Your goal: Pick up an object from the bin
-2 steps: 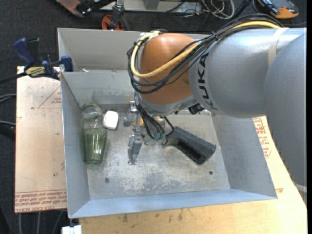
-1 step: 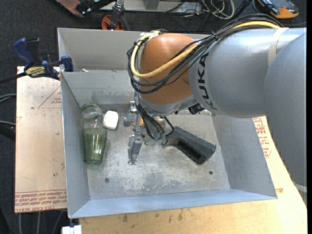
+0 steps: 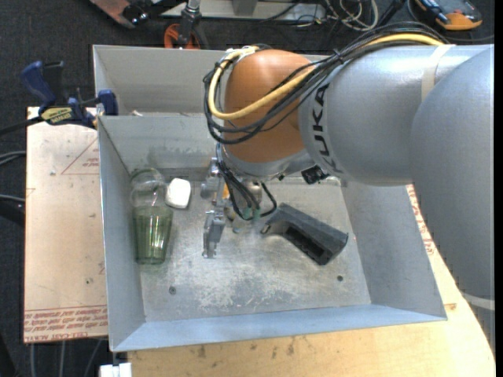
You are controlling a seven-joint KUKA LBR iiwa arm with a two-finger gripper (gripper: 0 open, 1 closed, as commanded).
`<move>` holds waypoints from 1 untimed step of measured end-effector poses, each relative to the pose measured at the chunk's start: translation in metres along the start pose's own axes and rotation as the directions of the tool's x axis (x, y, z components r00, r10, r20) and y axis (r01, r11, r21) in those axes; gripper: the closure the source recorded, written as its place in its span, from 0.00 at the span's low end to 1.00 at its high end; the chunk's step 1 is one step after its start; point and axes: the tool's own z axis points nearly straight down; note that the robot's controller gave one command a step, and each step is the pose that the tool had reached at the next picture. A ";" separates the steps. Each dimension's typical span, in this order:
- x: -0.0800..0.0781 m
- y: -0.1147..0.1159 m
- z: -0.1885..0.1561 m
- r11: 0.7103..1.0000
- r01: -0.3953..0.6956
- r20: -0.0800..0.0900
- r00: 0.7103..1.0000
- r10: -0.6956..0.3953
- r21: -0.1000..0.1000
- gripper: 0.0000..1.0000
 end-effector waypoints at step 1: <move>-0.007 0.013 0.010 1.000 -0.004 0.000 1.000 0.004 0.002 0.00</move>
Offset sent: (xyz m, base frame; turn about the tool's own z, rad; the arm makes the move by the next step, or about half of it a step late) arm 0.0177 0.0302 -0.0892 0.1757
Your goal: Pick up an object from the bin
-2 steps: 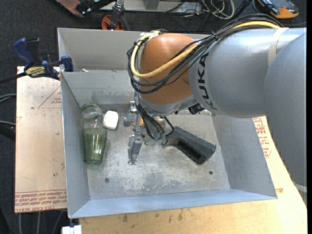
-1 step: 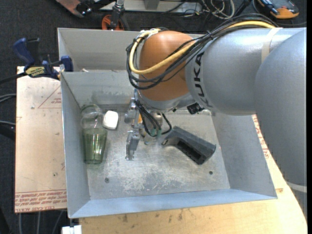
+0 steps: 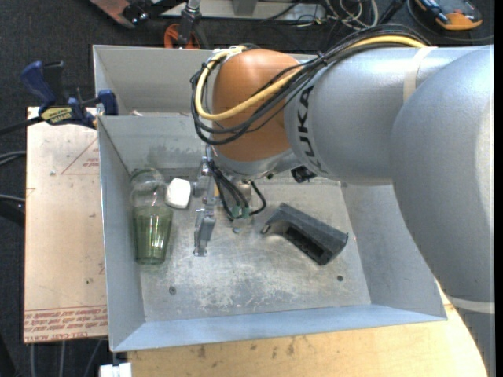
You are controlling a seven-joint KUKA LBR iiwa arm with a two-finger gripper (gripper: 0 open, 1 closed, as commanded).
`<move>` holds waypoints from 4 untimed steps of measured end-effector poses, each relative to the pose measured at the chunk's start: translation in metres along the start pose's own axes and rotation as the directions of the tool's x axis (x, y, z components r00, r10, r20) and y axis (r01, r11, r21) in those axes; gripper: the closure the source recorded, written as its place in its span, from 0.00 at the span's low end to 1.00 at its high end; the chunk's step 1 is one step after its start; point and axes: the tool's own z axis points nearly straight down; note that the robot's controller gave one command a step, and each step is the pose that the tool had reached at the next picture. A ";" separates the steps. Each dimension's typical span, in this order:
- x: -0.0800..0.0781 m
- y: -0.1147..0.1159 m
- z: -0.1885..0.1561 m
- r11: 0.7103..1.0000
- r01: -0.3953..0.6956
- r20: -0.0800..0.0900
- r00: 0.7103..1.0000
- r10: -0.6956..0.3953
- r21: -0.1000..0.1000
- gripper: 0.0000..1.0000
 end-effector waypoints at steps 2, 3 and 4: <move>-0.007 0.019 0.068 0.986 -0.164 -0.002 0.986 0.164 0.000 0.00; -0.003 0.038 0.077 1.000 -0.022 -0.003 1.000 0.022 0.001 0.00; -0.005 0.047 0.096 0.996 0.093 0.003 0.996 -0.093 -0.001 0.00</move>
Offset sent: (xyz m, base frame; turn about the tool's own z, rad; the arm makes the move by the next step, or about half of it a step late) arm 0.0142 0.0322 -0.1085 -0.0402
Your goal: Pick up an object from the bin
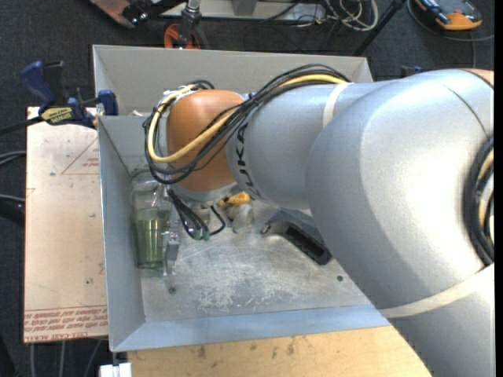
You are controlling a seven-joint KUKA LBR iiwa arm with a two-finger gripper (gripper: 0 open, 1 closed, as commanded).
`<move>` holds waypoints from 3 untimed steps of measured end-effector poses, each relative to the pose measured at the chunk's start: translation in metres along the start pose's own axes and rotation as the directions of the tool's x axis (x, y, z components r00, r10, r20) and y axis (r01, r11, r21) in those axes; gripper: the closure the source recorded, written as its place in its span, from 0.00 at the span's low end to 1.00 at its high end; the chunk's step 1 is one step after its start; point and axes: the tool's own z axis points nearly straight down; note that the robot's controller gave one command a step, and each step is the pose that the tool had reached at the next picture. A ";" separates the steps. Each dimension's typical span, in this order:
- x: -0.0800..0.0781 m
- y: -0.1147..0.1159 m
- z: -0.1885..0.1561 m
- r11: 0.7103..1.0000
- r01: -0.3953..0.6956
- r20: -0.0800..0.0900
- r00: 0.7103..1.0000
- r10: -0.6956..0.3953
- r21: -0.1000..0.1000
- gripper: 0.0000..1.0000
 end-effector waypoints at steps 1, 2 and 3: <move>0.001 0.007 -0.015 1.000 0.013 -0.008 1.000 -0.013 0.002 0.00; -0.001 0.016 -0.022 0.997 0.083 0.003 0.997 -0.083 -0.002 0.00; 0.010 0.019 0.002 0.972 0.236 0.002 0.972 -0.236 -0.002 1.00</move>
Offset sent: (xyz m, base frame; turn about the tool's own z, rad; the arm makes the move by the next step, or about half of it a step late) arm -0.0029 0.0226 -0.0121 -0.2326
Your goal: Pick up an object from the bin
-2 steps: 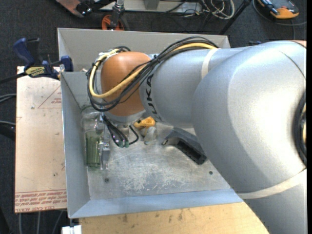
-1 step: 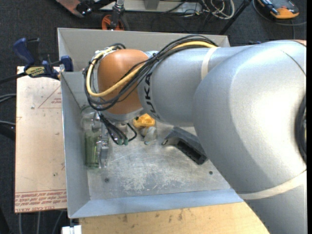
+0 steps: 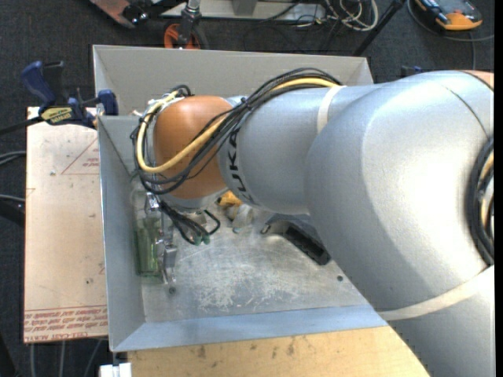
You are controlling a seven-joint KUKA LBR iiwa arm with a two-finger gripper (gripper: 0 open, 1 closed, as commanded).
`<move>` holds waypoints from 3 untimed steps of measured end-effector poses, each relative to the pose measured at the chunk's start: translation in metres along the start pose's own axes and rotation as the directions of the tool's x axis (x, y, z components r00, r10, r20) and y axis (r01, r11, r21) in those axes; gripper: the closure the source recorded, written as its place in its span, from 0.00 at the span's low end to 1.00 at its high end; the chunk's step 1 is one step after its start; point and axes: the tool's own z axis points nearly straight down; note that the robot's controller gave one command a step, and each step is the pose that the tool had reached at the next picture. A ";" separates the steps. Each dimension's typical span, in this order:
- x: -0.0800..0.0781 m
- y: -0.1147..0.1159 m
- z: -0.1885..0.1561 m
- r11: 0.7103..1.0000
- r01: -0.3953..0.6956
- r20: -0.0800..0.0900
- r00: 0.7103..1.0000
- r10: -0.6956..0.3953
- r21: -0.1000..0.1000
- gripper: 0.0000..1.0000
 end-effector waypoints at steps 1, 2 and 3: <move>0.000 0.000 0.000 1.000 0.000 0.000 1.000 0.000 0.000 1.00; 0.003 0.000 -0.038 0.998 0.060 -0.011 0.998 -0.060 0.002 1.00; 0.020 -0.002 -0.106 0.997 0.071 -0.010 0.997 -0.071 0.002 1.00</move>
Offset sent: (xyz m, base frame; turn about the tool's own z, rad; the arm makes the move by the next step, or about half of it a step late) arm 0.0055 0.0003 0.1623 -0.2043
